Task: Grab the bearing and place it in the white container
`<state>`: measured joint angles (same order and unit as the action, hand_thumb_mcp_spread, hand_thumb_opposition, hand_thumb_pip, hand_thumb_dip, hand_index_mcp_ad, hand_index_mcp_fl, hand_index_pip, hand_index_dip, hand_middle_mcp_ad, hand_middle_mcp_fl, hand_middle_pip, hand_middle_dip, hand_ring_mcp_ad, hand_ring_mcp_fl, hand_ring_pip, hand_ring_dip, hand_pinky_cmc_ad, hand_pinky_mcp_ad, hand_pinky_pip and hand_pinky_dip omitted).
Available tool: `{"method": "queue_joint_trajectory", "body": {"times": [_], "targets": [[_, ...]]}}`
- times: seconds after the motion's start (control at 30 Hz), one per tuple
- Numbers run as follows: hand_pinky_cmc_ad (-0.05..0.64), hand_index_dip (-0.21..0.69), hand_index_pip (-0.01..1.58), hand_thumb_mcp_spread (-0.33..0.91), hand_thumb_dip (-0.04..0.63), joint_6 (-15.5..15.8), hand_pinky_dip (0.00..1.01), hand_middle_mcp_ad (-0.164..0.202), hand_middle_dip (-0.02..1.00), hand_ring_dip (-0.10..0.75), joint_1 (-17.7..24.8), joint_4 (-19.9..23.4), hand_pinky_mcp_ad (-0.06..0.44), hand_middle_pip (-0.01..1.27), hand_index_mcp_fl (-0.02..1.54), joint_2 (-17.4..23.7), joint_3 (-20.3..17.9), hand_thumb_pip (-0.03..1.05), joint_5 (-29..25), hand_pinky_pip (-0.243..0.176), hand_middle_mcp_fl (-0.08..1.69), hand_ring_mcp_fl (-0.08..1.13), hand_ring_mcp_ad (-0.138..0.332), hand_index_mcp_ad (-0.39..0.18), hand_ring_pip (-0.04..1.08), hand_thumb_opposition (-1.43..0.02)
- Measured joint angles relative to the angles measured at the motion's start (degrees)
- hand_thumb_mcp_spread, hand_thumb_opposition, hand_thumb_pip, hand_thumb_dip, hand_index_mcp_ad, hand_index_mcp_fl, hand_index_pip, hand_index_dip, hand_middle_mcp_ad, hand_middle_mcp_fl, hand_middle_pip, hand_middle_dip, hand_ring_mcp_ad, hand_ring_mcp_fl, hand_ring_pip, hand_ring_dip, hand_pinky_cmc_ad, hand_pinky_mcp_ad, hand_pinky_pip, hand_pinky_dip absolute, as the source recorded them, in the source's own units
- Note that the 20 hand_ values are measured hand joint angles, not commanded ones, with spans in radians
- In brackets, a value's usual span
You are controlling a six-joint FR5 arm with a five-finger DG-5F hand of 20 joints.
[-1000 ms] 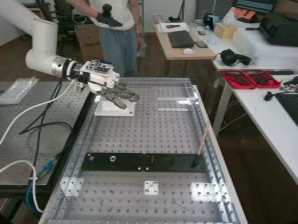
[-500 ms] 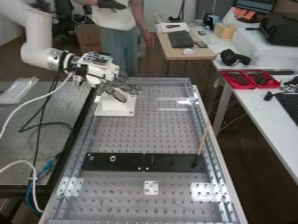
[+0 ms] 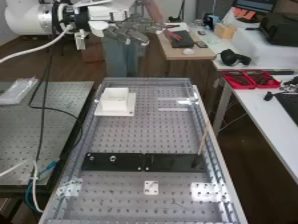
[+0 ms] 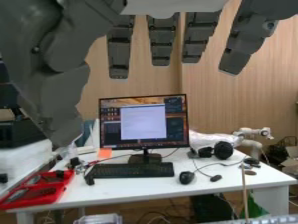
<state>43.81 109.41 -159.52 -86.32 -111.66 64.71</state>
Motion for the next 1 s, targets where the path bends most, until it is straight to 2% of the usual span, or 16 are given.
{"method": "queue_joint_trajectory", "body": {"times": [0.1,0.27,0.47,0.7,0.87,1.0], "targets": [[0.365,0.126,0.33,0.26,0.236,-0.34,0.31,0.065,0.19,0.08,-2.36,-2.28,0.279,0.14,0.02,-0.82,3.12,0.53,2.6,-0.096,0.01,0.01,0.113,-0.164,0.09,-0.77],[0.365,0.126,0.2,0.26,0.223,-0.86,0.31,0.063,0.19,0.08,-5.55,-5.91,0.29,0.14,0.03,-2.79,7.2,0.51,5.62,-0.093,0.01,0.01,0.113,-0.162,0.09,-0.75],[0.384,0.141,0.15,0.27,0.222,-0.7,0.31,0.063,0.19,0.08,-8.81,-9.19,0.291,0.14,0.05,-5.34,11.04,0.5,9.03,-0.096,0.01,0.01,0.115,-0.166,0.09,-0.75],[0.382,0.141,0.13,0.27,0.218,-0.57,0.31,0.066,0.19,0.08,-11.25,-12.43,0.295,0.14,0.12,-7.36,13.81,0.5,10.48,-0.096,0.01,0.01,0.115,-0.162,0.09,-0.75],[0.379,0.141,0.12,0.28,0.204,1.27,0.31,0.063,0.19,0.08,-12.18,-12.9,0.291,0.14,0.12,-7.43,14.51,0.5,11.76,-0.096,0.01,0.01,0.115,-0.169,0.09,-0.73],[0.38,0.143,0.12,0.28,0.204,1.54,0.31,0.063,0.19,0.08,-12.66,-13.42,0.291,0.14,0.13,-7.43,14.77,0.5,12.65,-0.096,0.01,0.01,0.115,-0.166,0.09,-0.73]]}}
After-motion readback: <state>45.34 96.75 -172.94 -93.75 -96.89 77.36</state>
